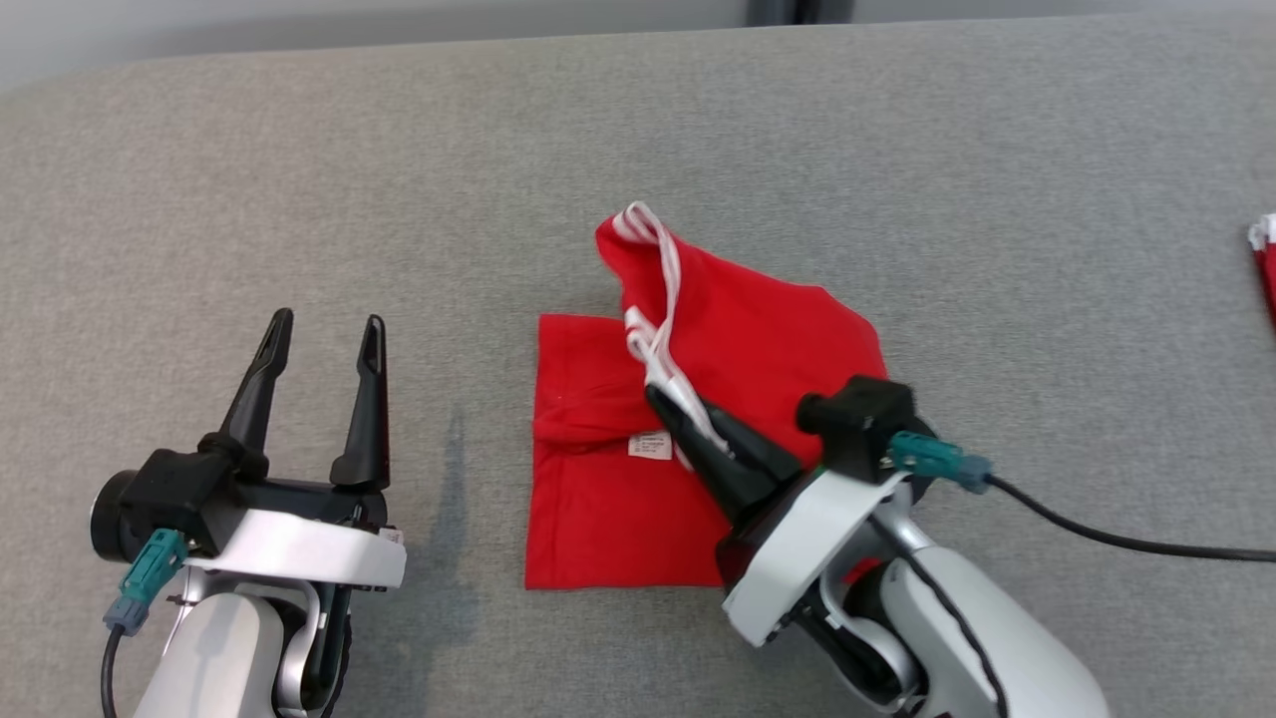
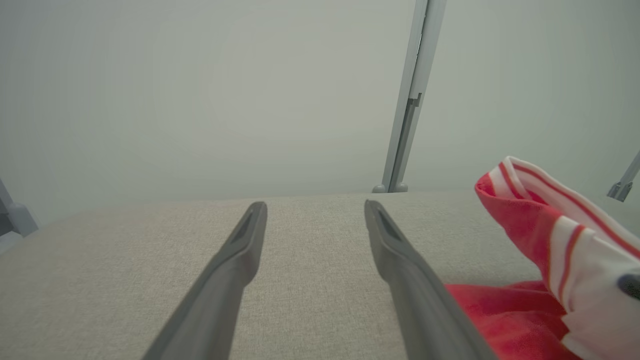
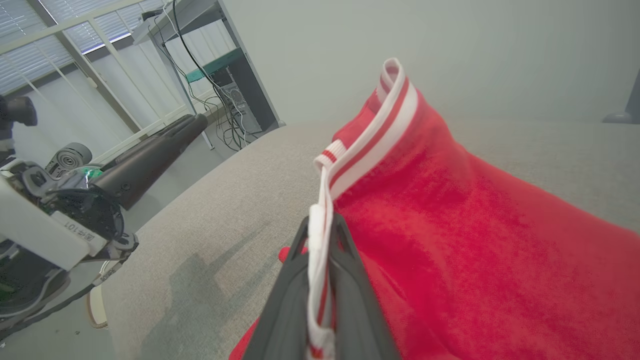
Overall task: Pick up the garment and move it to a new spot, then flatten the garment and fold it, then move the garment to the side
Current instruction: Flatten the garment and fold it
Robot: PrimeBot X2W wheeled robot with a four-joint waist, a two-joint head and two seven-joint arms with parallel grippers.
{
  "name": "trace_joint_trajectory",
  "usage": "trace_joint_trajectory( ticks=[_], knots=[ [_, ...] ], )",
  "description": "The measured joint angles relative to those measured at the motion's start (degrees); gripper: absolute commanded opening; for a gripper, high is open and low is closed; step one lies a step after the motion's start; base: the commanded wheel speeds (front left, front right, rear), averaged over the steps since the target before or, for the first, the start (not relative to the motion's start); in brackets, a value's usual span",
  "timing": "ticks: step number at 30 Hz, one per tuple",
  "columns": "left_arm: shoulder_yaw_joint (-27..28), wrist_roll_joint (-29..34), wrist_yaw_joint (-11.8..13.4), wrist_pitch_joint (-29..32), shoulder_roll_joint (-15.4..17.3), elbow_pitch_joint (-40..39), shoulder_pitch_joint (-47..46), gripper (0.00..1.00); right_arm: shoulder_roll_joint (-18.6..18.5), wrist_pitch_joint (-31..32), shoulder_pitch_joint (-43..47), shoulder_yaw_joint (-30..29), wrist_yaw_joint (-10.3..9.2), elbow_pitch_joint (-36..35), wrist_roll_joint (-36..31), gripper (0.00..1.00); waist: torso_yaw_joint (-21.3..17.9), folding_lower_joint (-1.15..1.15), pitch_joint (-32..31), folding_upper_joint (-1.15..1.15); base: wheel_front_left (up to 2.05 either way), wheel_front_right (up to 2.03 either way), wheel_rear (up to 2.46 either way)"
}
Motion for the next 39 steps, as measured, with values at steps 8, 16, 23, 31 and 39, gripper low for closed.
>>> trace_joint_trajectory(
  ticks=[8,16,23,31,39],
  knots=[
    [0.0,0.49,-1.0,0.0,-1.43,0.69,-0.97,1.0,0.58,-3.8,-3.15,7.19,0.0,8.9,6.22,0.0,2.54,0.0,1.1,0.0,0.0,0.0,0.0],
    [0.66,1.33,-1.58,0.0,-2.15,1.31,-1.18,1.0,0.59,-9.06,-6.56,10.46,0.0,11.96,10.43,1.0,2.63,0.0,1.27,0.0,0.0,0.0,0.0],
    [1.9,2.47,-1.82,0.0,-2.31,1.46,-0.82,1.0,0.69,-15.22,-7.41,3.93,0.01,8.5,6.53,1.0,1.48,0.0,0.21,0.0,0.0,0.0,0.0],
    [3.35,3.55,-0.92,0.0,-2.07,1.0,1.15,1.0,-3.07,-16.34,0.46,-15.45,0.01,1.83,-3.82,1.0,-0.25,0.0,-1.97,0.0,0.0,0.0,0.0],
    [4.56,3.93,0.87,0.2,-0.88,1.01,4.93,1.0,-6.26,-12.37,12.24,-28.54,0.01,-1.43,-9.11,1.0,-1.76,0.0,-6.22,0.0,0.0,0.0,0.0]
  ],
)
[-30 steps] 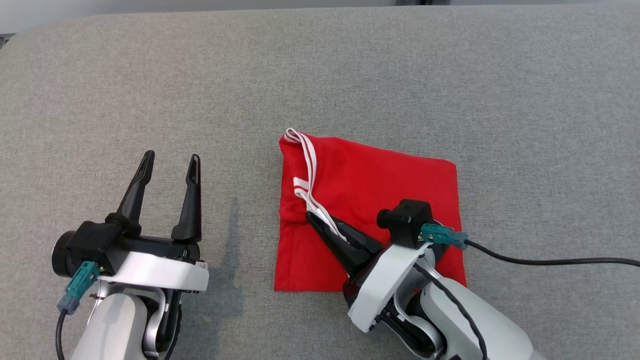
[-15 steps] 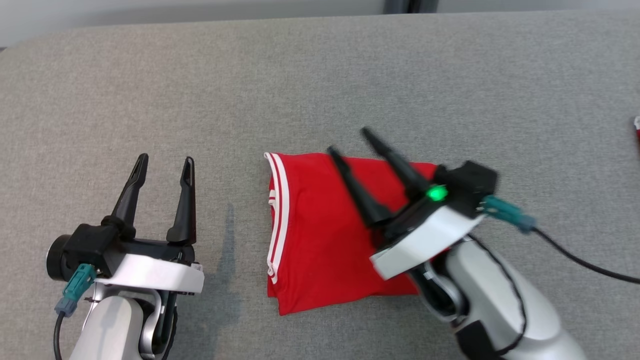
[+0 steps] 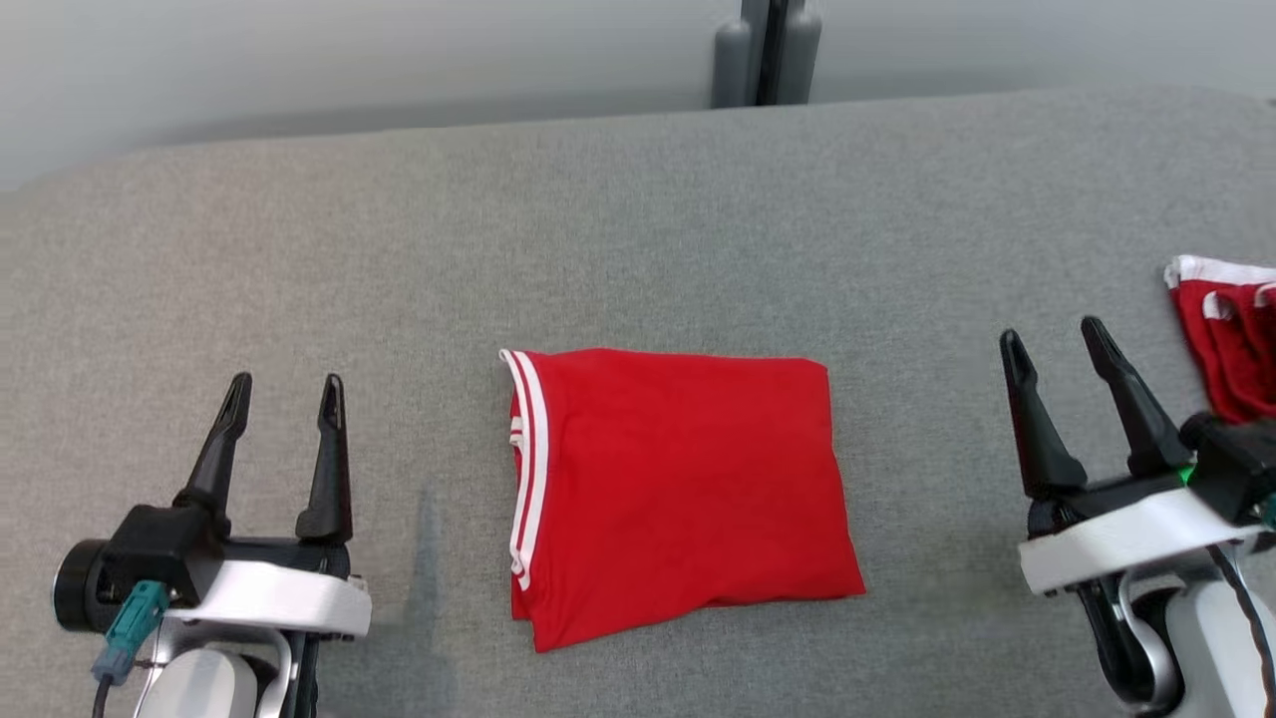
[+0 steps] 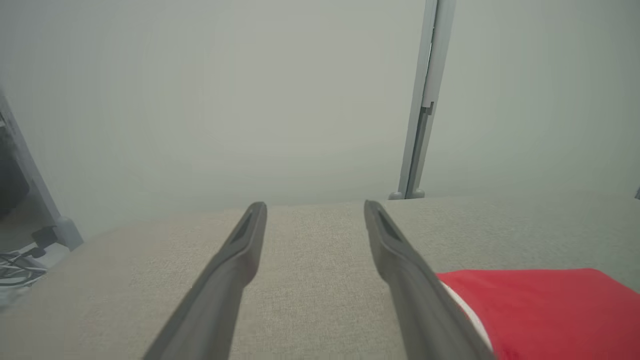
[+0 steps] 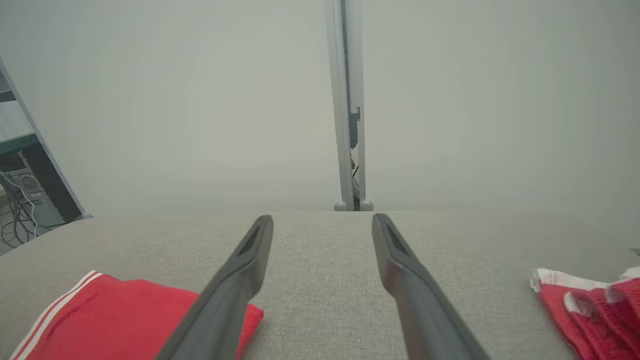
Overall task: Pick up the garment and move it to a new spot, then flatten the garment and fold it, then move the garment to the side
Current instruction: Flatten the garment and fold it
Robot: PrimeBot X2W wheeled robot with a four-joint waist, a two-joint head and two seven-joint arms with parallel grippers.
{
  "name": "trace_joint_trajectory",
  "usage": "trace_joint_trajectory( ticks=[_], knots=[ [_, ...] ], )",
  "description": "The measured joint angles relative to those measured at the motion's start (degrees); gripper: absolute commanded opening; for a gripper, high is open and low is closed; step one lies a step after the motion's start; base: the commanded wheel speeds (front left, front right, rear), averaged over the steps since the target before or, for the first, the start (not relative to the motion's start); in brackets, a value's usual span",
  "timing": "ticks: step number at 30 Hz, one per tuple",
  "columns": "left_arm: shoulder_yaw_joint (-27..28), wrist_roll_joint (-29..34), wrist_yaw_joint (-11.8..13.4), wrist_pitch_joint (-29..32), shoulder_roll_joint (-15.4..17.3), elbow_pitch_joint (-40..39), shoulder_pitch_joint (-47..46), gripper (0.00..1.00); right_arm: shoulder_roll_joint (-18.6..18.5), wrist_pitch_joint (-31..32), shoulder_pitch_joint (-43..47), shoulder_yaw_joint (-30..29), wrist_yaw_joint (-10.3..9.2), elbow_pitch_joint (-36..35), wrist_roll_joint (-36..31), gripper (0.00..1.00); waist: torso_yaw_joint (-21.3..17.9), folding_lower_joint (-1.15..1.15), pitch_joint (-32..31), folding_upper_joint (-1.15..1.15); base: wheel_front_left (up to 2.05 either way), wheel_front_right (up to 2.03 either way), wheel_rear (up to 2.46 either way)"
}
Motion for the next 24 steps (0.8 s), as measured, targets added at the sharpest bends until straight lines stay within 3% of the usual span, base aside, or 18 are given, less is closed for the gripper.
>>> trace_joint_trajectory(
  ticks=[24],
  knots=[
    [-0.32,-0.01,2.96,4.53,2.59,-7.11,12.35,1.0,0.82,6.91,14.51,-3.68,0.0,-5.37,-0.79,1.0,0.77,0.0,-10.7,0.0,0.0,0.0,0.0]
  ],
)
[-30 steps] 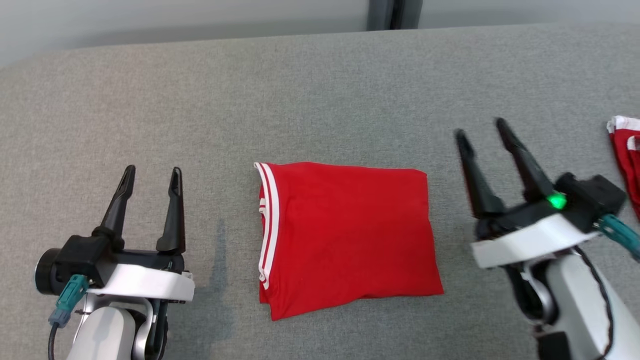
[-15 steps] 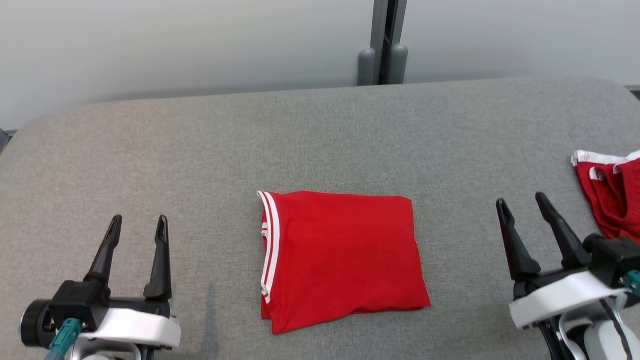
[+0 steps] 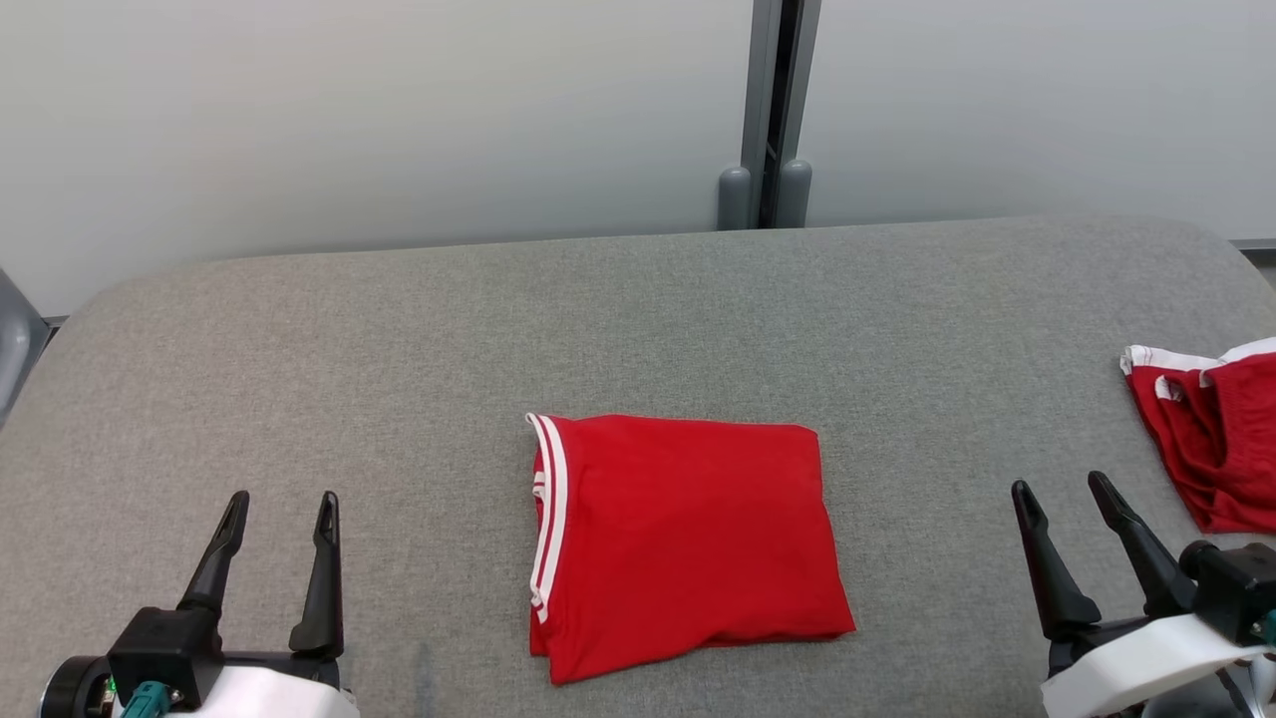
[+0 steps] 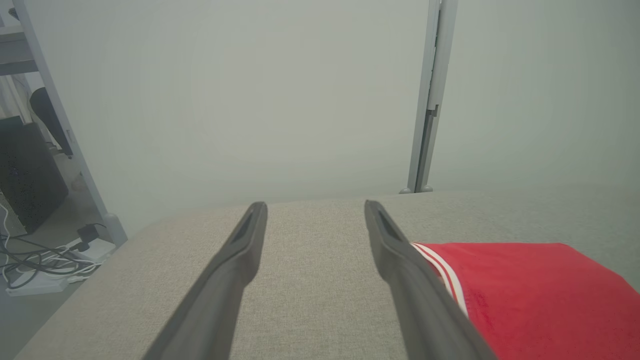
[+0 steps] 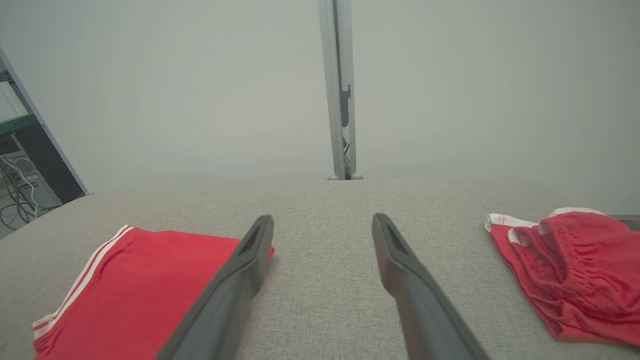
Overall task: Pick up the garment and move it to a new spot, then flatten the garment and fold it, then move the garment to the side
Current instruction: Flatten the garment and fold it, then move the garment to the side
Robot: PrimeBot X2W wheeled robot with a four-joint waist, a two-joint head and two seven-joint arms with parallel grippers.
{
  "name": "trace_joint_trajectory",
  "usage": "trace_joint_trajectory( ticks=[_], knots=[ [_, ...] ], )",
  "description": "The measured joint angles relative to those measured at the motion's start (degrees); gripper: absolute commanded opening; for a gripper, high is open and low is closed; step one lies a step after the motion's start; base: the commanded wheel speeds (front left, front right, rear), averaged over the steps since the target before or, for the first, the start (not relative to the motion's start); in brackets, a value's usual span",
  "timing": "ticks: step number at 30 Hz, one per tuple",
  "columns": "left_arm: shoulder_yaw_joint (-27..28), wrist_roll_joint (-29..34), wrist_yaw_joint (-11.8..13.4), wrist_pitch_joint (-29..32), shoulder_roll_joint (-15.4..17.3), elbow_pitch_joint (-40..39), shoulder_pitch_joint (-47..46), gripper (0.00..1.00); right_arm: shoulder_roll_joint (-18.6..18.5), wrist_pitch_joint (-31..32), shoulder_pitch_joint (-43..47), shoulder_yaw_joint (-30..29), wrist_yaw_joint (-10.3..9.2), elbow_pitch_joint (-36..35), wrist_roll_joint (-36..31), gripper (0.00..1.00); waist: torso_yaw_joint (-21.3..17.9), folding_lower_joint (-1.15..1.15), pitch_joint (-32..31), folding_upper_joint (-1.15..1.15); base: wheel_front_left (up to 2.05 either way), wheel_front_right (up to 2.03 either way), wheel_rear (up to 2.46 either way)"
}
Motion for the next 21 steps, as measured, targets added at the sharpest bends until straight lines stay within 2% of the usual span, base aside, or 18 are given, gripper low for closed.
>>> trace_joint_trajectory(
  ticks=[21],
  knots=[
    [-0.74,-0.18,1.02,1.27,0.55,-1.25,0.58,1.0,1.27,1.25,0.97,-1.16,0.0,-1.6,-0.75,1.0,-0.57,0.0,-0.06,0.0,0.0,0.0,0.0]
  ],
)
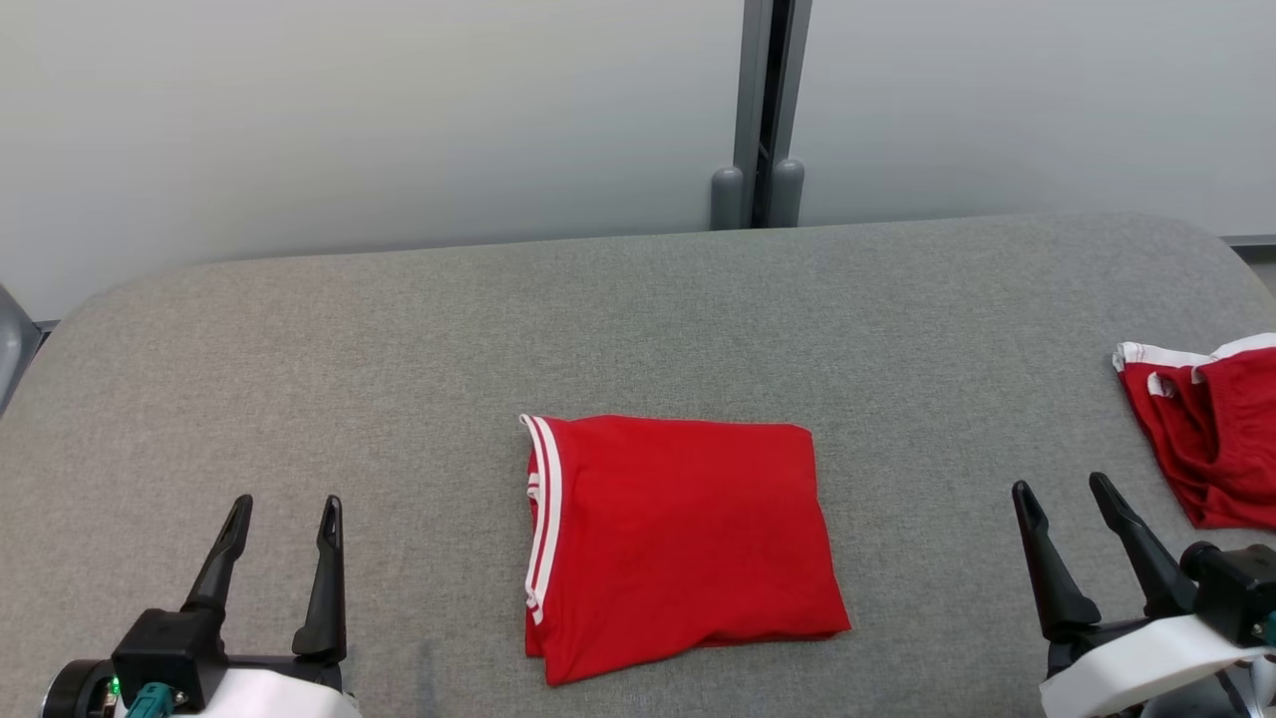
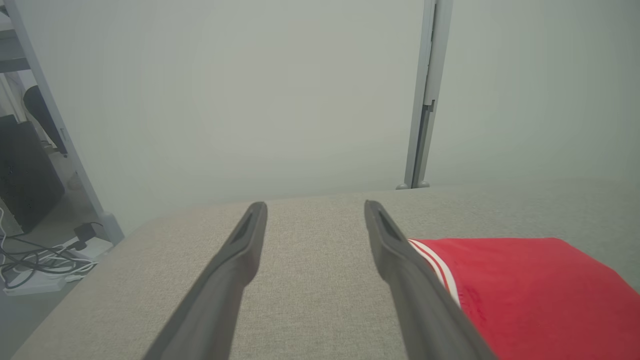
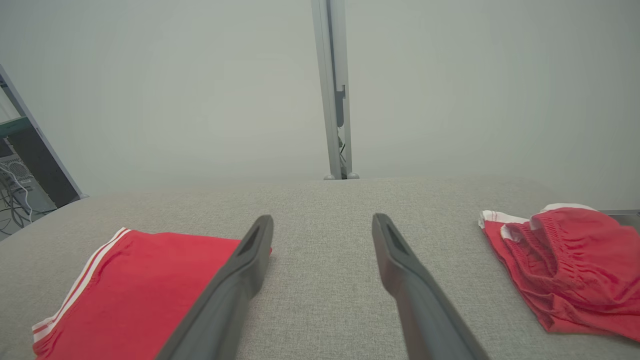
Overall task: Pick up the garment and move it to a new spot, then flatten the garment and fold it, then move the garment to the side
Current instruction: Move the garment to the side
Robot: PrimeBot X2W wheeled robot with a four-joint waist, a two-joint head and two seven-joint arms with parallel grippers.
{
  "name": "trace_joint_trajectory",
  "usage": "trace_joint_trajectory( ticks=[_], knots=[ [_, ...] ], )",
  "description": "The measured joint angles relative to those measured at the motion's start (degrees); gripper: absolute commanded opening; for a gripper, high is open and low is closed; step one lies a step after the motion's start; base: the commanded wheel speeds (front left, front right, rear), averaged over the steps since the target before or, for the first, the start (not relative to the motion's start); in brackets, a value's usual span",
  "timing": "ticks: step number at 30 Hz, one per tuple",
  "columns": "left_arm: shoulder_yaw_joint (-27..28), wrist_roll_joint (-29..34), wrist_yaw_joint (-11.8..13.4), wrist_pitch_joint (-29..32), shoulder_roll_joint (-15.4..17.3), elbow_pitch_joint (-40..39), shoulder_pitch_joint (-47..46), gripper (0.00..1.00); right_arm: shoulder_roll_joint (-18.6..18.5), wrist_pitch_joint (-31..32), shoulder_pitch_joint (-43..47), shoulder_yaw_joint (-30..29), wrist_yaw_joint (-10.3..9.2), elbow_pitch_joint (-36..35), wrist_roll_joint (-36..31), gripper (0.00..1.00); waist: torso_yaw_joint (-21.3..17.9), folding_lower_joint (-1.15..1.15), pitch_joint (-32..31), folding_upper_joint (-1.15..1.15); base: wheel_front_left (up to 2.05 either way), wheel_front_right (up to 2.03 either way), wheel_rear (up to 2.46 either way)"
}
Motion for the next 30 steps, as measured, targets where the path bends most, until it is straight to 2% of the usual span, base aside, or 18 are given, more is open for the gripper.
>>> trace_joint_trajectory(
  ticks=[20,25,30],
  knots=[
    [-0.57,-0.47,0.48,-0.18,0.46,0.1,-0.86,1.0,0.21,0.31,-0.26,-0.31,0.0,0.03,-0.43,1.0,0.75,0.0,0.6,0.0,0.0,0.0,0.0],
    [-0.62,-0.69,0.22,-0.81,0.8,-0.32,-3.4,1.0,0.0,0.74,-4.91,1.4,0.0,1.68,-0.82,1.0,1.65,0.0,3.37,0.0,0.0,0.0,0.0],
    [-1.21,-1.25,-0.48,-1.89,0.0,0.79,-6.93,1.0,-0.07,0.8,-10.82,7.01,0.0,8.61,0.11,1.0,3.57,0.0,7.38,0.0,0.0,0.0,0.0]
  ],
)
